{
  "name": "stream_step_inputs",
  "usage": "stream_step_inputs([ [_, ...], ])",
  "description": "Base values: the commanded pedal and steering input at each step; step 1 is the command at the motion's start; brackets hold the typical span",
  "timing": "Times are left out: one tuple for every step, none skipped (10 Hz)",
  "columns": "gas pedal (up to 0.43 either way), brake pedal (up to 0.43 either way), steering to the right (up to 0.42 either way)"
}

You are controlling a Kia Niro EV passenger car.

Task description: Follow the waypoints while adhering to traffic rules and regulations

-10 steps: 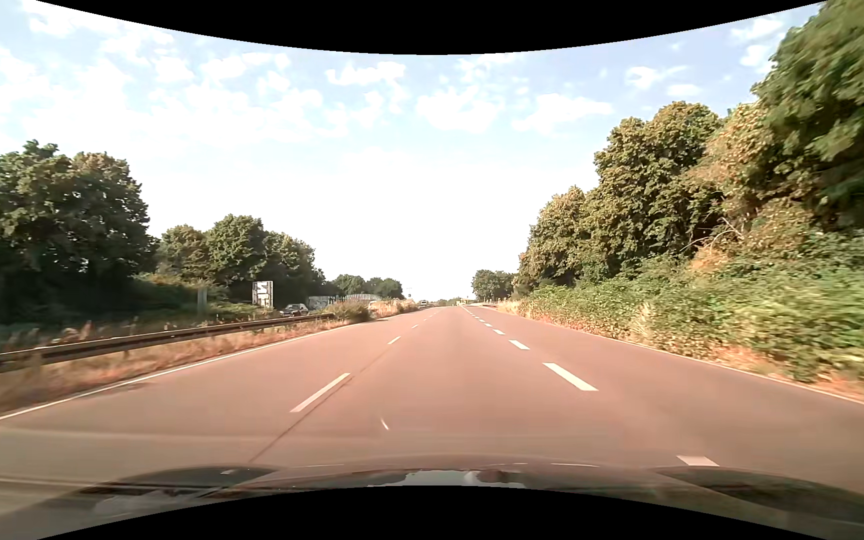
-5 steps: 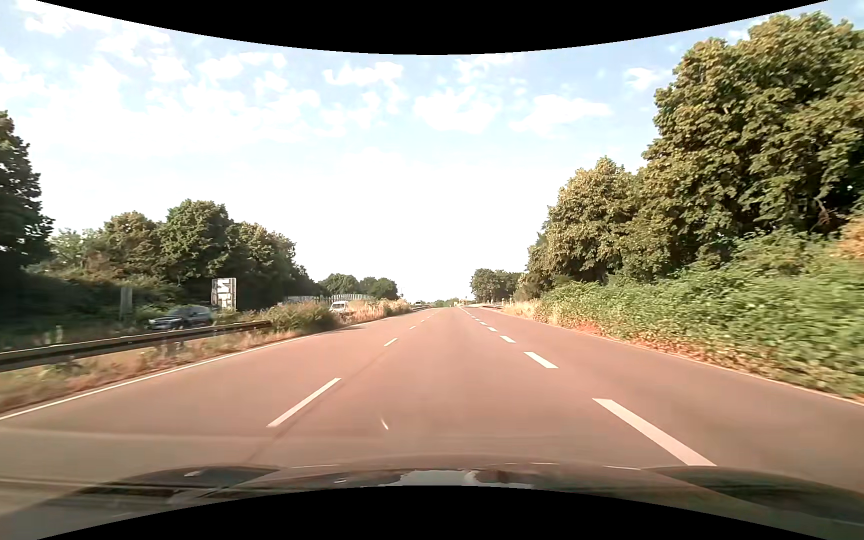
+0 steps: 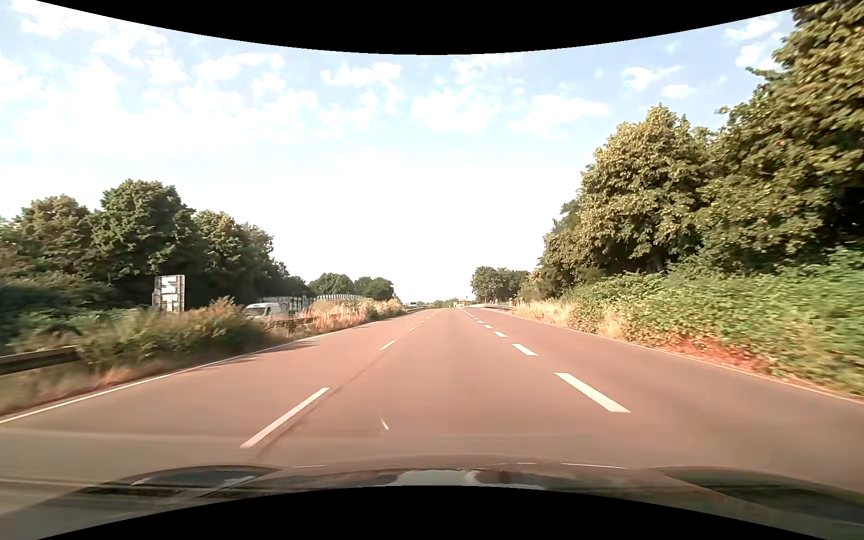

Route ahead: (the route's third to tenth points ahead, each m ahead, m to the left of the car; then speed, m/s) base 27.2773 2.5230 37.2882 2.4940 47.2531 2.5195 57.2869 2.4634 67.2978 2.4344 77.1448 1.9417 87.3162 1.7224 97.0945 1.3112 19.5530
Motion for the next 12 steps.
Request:
stream_step_inputs([
  [0.24, 0.0, 0.0],
  [0.228, 0.0, 0.0],
  [0.228, 0.0, 0.0],
  [0.228, 0.0, 0.0],
  [0.228, 0.0, 0.0],
  [0.22, 0.0, 0.0],
  [0.22, 0.0, 0.0],
  [0.22, 0.0, 0.0],
  [0.22, 0.0, 0.0],
  [0.22, 0.0, 0.0],
  [0.22, 0.0, 0.0],
  [0.22, 0.0, 0.0],
])
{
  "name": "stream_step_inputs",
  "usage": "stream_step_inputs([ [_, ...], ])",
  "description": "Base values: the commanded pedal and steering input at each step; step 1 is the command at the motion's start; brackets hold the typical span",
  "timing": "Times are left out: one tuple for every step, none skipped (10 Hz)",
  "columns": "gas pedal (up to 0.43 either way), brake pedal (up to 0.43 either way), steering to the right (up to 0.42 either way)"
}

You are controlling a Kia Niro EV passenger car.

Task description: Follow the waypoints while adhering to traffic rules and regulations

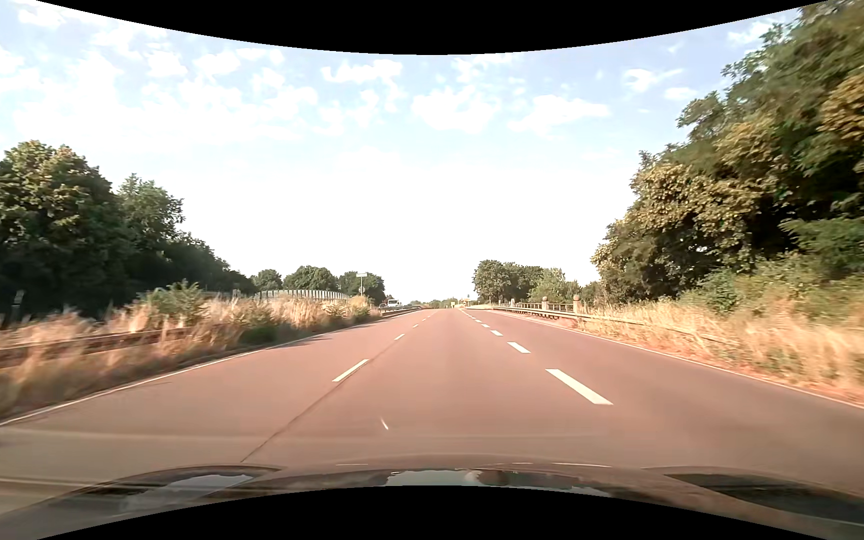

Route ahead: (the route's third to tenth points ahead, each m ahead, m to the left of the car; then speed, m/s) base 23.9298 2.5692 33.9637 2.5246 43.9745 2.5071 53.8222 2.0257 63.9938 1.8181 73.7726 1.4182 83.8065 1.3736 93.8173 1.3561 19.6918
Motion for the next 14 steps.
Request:
stream_step_inputs([
  [0.22, 0.0, 0.0],
  [0.22, 0.0, 0.0],
  [0.22, 0.0, 0.0],
  [0.22, 0.0, 0.0],
  [0.22, 0.0, 0.0],
  [0.22, 0.0, 0.0],
  [0.22, 0.0, 0.0],
  [0.209, 0.0, 0.0],
  [0.209, 0.0, 0.0],
  [0.197, 0.0, 0.0],
  [0.197, 0.0, 0.0],
  [0.197, 0.0, 0.0],
  [0.197, 0.0, 0.0],
  [0.197, 0.0, 0.0],
])
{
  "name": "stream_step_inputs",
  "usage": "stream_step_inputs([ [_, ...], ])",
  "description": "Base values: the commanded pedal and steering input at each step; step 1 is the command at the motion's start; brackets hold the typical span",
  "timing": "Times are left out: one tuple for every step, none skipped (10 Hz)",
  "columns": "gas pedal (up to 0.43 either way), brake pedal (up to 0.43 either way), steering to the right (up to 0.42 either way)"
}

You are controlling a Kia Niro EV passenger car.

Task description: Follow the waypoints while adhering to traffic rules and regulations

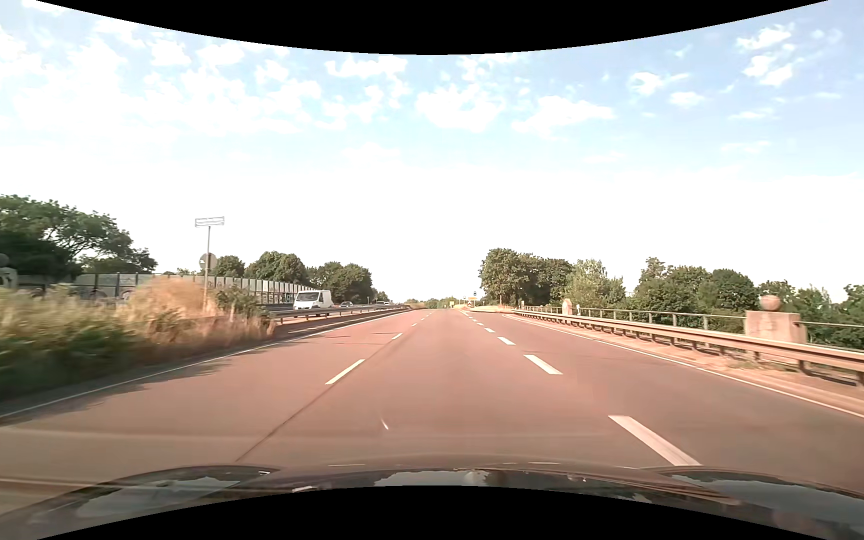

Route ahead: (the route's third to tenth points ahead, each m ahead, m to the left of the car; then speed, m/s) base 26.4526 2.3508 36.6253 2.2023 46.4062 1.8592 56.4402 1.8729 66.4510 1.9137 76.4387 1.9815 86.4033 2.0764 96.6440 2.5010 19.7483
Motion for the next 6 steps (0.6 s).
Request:
stream_step_inputs([
  [0.197, 0.0, 0.0],
  [0.197, 0.0, 0.0],
  [0.197, 0.0, 0.0],
  [0.197, 0.0, 0.0],
  [0.197, 0.0, 0.0],
  [0.197, 0.0, 0.0],
])
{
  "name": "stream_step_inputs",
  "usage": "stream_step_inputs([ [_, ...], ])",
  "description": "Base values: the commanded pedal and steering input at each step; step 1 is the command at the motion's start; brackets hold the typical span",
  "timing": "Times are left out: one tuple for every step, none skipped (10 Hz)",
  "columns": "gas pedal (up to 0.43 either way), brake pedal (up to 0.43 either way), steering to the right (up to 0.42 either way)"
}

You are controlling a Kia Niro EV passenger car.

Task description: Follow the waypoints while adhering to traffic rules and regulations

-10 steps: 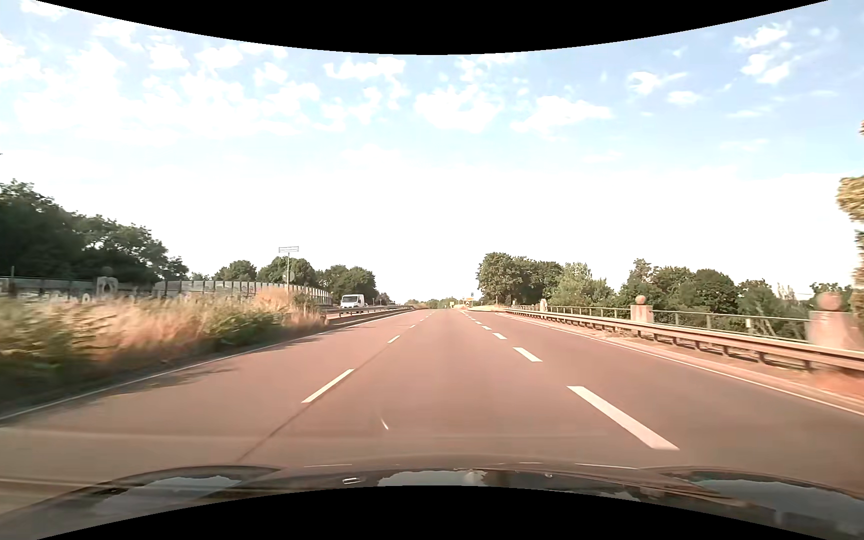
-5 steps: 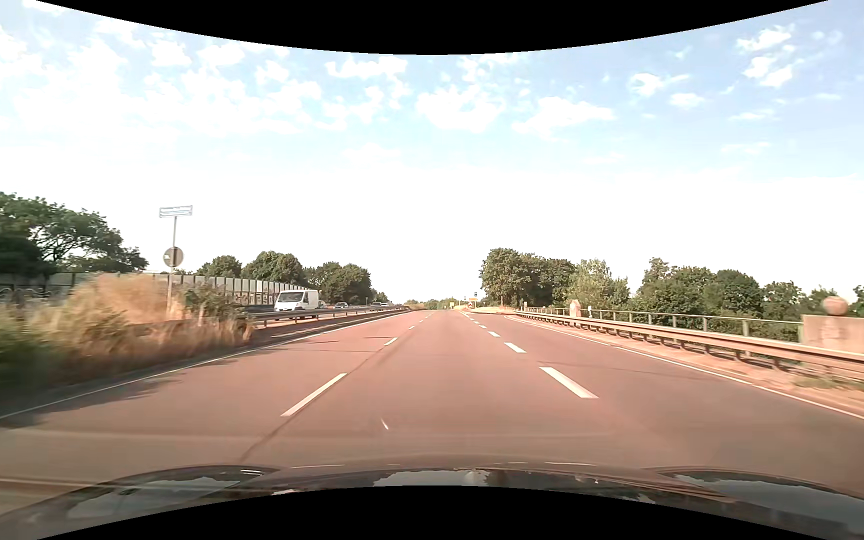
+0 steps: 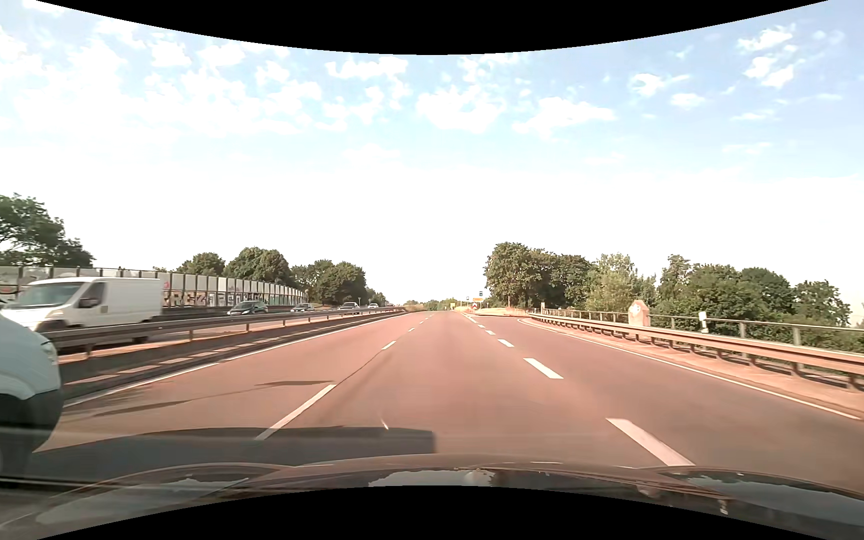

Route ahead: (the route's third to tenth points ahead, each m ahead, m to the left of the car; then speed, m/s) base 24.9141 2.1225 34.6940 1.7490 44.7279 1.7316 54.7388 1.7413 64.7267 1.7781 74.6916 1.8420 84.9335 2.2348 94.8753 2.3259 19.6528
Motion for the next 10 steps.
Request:
stream_step_inputs([
  [0.189, 0.0, 0.0],
  [0.189, 0.0, 0.0],
  [0.189, 0.0, 0.0],
  [0.189, 0.0, 0.0],
  [0.189, 0.0, 0.0],
  [0.189, 0.0, 0.0],
  [0.189, 0.0, 0.0],
  [0.189, 0.0, 0.001],
  [0.189, 0.0, 0.001],
  [0.189, 0.0, 0.001],
])
